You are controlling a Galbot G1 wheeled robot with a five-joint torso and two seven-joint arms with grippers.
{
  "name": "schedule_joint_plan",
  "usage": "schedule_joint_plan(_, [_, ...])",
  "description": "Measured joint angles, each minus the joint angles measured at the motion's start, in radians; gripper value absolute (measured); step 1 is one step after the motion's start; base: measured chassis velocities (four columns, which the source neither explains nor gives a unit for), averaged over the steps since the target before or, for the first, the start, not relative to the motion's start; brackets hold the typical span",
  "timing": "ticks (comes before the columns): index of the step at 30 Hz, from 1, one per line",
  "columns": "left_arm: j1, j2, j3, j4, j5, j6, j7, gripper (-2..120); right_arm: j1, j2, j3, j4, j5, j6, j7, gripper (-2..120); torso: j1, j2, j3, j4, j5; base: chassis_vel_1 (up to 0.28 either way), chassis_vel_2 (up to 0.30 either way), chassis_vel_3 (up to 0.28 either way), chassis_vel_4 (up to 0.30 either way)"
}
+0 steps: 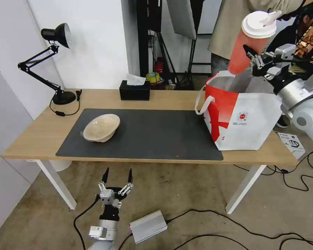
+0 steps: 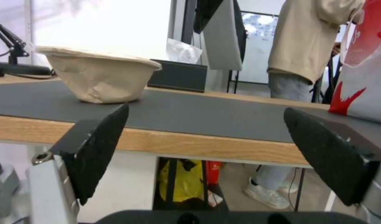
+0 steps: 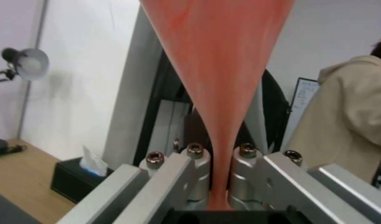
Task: Pick up the trash from the table and place it into the takeout bag.
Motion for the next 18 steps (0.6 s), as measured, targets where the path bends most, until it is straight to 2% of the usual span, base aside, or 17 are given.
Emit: schedule_joint_plan(18, [-0.004,-0.001,-0.001,0.005,0.002,0.002,0.000,100,0.015,0.056,-0.033,-0.129,-0.106,0.023,-0.018,1,0.000,0.000,0.000,0.0000,0.0000,0.000,0.000,0.000,0.000])
